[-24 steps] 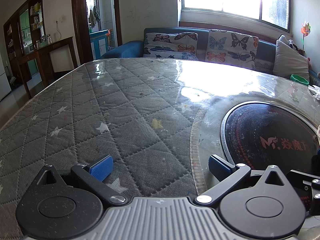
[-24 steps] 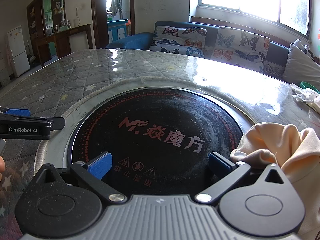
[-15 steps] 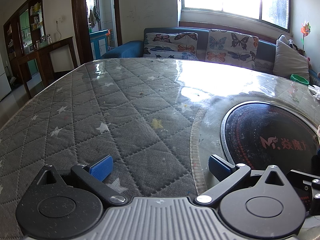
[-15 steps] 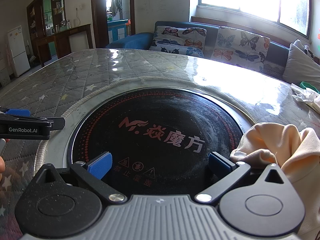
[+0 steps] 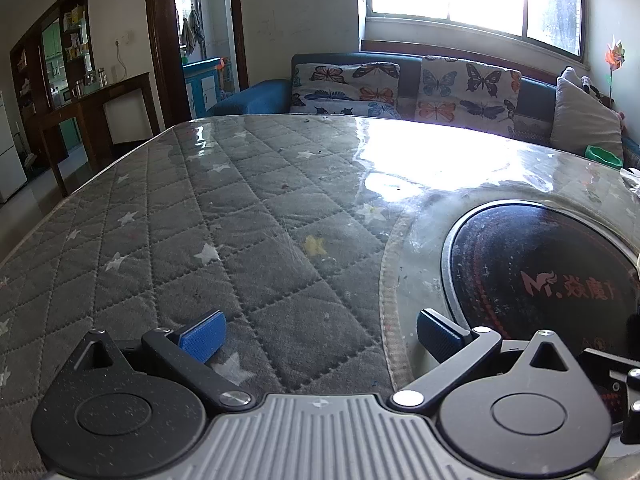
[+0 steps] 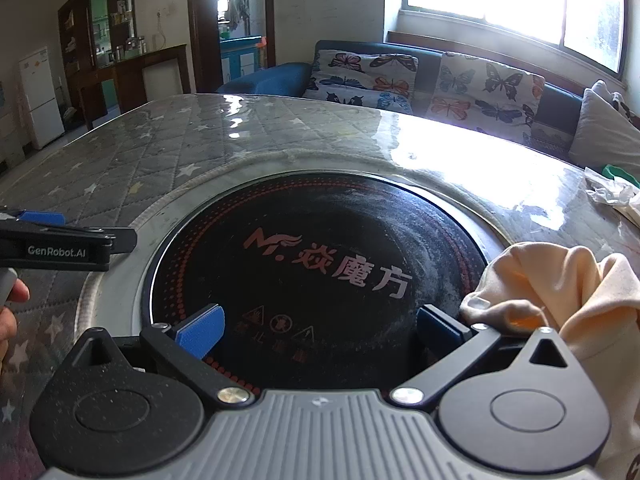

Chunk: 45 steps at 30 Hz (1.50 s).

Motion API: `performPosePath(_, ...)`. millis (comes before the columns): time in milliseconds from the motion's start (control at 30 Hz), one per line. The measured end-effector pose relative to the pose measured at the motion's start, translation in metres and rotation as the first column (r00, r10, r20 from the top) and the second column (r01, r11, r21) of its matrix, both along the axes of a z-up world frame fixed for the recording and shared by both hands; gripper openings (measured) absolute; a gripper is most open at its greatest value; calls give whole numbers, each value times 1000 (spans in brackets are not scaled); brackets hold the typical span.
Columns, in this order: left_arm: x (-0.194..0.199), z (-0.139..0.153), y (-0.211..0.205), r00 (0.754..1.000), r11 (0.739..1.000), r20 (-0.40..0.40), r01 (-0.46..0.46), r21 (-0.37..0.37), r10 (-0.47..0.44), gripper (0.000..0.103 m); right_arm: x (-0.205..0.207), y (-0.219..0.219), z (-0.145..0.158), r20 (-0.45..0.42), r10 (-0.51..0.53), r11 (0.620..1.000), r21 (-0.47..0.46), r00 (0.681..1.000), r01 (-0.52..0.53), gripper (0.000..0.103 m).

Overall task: Fold clothes
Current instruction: 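Move both tools toward the crumpled cream garment beside the cooktop, then approach the cream garment with both tools, fingers open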

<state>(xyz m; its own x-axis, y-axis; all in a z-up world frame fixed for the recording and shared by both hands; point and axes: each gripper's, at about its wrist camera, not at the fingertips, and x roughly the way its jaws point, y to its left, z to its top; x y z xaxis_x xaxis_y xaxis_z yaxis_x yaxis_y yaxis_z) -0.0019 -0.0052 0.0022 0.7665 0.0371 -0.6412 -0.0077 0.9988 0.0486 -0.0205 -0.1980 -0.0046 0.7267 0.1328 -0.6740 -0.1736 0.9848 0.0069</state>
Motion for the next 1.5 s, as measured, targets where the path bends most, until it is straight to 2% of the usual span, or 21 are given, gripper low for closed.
performPosePath(800,-44,11,-27,995,997,-74,57,-60,-61,103,-54,-8,17,30,3,1000,22,1000,-4,103)
performPosePath(1500,-69,21,-67,981,984,-82,171,-53,-175,103,-98,-36,22,36,-93,994,68,995,90,103)
